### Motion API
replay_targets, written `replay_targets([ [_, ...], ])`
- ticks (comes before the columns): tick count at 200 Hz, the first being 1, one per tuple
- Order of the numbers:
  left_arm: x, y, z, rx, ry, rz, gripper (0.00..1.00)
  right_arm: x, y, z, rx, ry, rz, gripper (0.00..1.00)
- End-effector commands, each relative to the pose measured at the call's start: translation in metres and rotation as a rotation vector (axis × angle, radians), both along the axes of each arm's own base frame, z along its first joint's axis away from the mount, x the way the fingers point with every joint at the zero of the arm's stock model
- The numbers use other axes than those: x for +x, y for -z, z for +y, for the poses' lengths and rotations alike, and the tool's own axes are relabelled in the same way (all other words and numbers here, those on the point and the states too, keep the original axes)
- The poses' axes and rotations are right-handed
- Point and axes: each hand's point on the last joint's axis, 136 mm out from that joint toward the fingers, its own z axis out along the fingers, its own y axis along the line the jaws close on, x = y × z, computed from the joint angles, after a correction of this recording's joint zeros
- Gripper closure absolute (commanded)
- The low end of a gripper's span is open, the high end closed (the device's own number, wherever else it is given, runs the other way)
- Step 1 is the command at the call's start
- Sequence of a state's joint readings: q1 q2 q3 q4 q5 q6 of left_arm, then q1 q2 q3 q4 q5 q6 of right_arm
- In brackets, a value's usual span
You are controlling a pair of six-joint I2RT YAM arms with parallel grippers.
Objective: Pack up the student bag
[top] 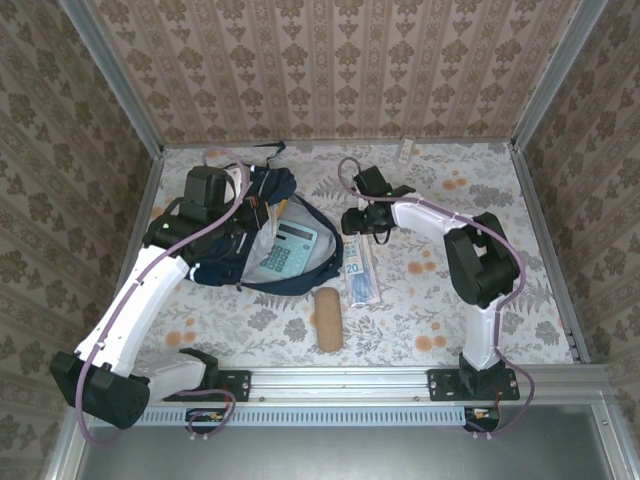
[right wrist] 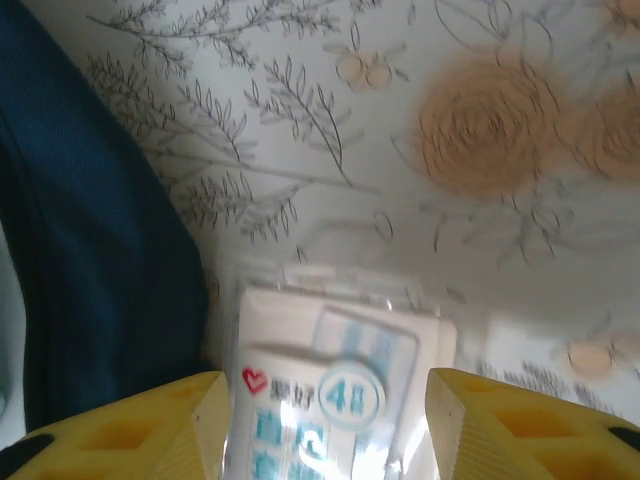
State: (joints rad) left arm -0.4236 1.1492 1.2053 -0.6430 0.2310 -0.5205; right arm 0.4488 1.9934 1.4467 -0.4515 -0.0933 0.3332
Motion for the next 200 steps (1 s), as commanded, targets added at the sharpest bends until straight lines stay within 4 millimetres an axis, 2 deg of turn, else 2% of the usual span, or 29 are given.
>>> replay_targets([
  [1,-0.002,-0.024,0.005,-0.037,-0.016,-0.070,1.00,0.017,0.003,0.007,0.019,-0.047,0.001,0.41],
  [38,-0.003,-0.022,0.007,-0.027,-0.023,-0.067,1.00,0.031,0.023,0.016,0.049,-0.089,0.043,0.40],
  [59,-0.002,-0.022,0.007,-0.024,-0.021,-0.068,1.00,0.029,0.032,0.021,0.064,-0.118,0.075,0.43],
  [68,-0.002,-0.023,0.007,-0.025,-0.022,-0.070,1.00,0.027,0.033,0.021,0.068,-0.123,0.080,0.47],
  [111,-0.001,-0.023,0.006,-0.023,-0.020,-0.073,1.00,0.010,0.031,0.007,0.085,-0.101,0.090,0.54],
  [138,0.001,-0.021,0.004,-0.030,-0.018,-0.069,1.00,-0.005,0.029,-0.003,0.108,-0.078,0.095,0.55],
  [172,0.002,-0.020,0.002,-0.038,-0.014,-0.066,1.00,-0.026,0.026,-0.003,0.160,-0.081,0.110,0.56],
  [190,0.002,-0.020,0.002,-0.041,-0.013,-0.064,1.00,-0.031,0.027,-0.004,0.157,-0.082,0.109,0.55],
  [200,0.003,-0.020,0.001,-0.041,-0.012,-0.063,1.00,-0.030,0.028,-0.007,0.141,-0.080,0.101,0.50],
])
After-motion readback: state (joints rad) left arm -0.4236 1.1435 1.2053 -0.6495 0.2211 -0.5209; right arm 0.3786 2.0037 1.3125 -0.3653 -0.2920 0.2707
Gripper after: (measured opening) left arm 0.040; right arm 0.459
